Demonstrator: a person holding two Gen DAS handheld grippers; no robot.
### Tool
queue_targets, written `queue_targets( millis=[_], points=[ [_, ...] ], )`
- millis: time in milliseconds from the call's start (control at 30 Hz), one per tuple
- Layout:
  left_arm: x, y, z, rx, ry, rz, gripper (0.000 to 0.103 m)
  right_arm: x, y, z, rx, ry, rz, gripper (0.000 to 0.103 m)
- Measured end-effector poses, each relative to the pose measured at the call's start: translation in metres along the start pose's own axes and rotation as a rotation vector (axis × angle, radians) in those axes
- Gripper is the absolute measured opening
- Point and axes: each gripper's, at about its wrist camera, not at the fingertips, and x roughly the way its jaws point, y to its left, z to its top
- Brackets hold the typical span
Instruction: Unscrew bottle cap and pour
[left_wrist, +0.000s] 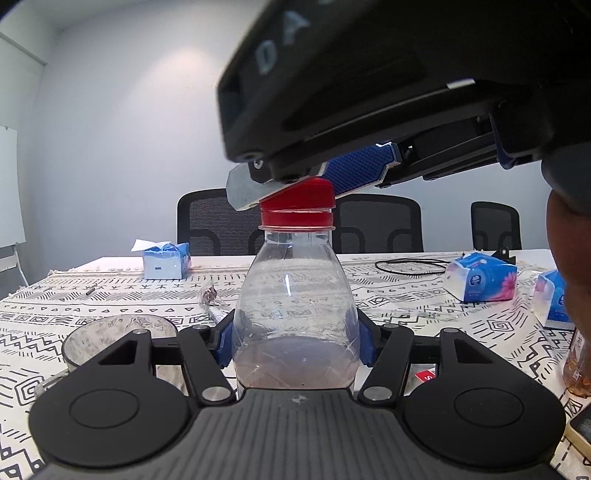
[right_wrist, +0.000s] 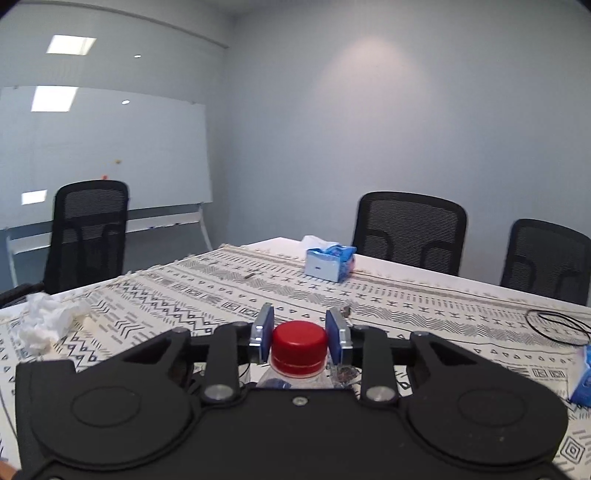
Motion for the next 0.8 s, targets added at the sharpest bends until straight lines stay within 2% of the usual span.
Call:
queue_targets(
  millis=[100, 200, 233, 333, 467, 533, 800],
  points=[
    [0.001, 0.001, 0.000, -0.006, 0.000, -0.004, 0.058, 0.001, -0.009, 0.000, -0.045, -0.008, 0.078, 0.032],
    [0.000, 0.000, 0.000, -0.005, 0.001, 0.000, 0.058, 0.003, -0.011, 0.003, -0.061, 0.003, 0.099, 0.033],
    [0.000, -0.001, 0.001, -0.007, 0.002, 0.003, 0.058, 0.005, -0.010, 0.005, -0.014, 0.013, 0.083, 0.033],
    [0.001, 0.000, 0.002, -0.020, 0.007, 0.008, 0.058, 0.006, 0.003, 0.006, -0.021, 0.014, 0.026, 0.033],
    [0.001, 0.001, 0.001, -0.023, 0.007, 0.005, 0.058, 0.008, 0.001, 0.005, -0.025, 0.006, 0.043, 0.032],
    [0.001, 0.001, 0.001, -0.018, 0.007, 0.000, 0.058, 0.009, -0.006, 0.004, -0.028, 0.001, 0.078, 0.032],
    [0.001, 0.005, 0.001, -0.022, 0.007, -0.035, 0.057, 0.020, -0.061, -0.002, 0.062, -0.021, 0.391, 0.032]
  ],
)
